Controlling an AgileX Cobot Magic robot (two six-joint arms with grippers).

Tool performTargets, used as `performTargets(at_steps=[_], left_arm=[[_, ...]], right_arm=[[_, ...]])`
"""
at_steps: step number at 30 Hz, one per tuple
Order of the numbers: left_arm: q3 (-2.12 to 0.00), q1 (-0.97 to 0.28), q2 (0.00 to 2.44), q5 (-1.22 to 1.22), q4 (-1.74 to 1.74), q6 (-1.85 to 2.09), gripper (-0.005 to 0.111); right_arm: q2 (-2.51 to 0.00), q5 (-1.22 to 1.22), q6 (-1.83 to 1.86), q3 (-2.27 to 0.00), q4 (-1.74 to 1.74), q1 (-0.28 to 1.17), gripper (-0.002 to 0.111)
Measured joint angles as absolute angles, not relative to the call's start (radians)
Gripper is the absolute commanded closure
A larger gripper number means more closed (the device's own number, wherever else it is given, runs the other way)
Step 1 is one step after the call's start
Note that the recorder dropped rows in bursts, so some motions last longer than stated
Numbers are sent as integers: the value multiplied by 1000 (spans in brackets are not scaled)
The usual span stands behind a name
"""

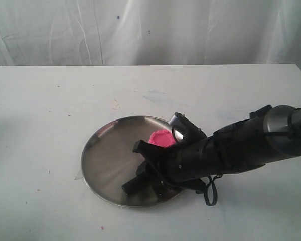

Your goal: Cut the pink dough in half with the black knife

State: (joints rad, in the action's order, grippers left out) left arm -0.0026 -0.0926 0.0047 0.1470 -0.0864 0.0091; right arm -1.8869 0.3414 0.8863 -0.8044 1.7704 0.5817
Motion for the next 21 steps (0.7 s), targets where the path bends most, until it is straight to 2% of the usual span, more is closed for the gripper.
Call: performTargets(at_steps=[1,3,6,21], left_arm=[[-3,-93,5,147,-86,9,107],[-3,-93,5,147,-86,9,107],[-3,-93,5,147,-86,9,107],[-3,-93,5,147,-86,9,107]], right_arm=[[-1889,333,884,-804,1770,582,87],[-1891,309,878,-804,1770,586,96],[-1891,303,876,-806,1770,588,102],[-1871,241,896,-789,1770,590,102]])
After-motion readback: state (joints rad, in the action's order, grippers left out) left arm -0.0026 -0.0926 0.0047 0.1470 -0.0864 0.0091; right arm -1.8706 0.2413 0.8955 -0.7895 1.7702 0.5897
